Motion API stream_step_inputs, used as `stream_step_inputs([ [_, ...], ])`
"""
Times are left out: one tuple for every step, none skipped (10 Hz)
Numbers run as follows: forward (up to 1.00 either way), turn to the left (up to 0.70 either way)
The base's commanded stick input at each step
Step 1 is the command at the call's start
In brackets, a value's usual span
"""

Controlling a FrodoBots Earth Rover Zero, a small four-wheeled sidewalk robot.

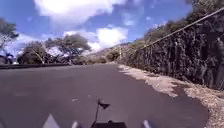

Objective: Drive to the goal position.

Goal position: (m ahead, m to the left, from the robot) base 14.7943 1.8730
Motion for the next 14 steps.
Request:
stream_step_inputs([
  [0.63,0.00],
  [0.63,0.00],
  [0.63,0.00],
  [0.63,0.00],
  [0.63,0.00],
  [0.63,0.00],
  [0.63,0.00],
  [0.63,0.00],
  [0.63,-0.02],
  [0.63,-0.04],
  [0.63,-0.16],
  [0.63,-0.22],
  [0.63,-0.29],
  [0.63,-0.18],
])
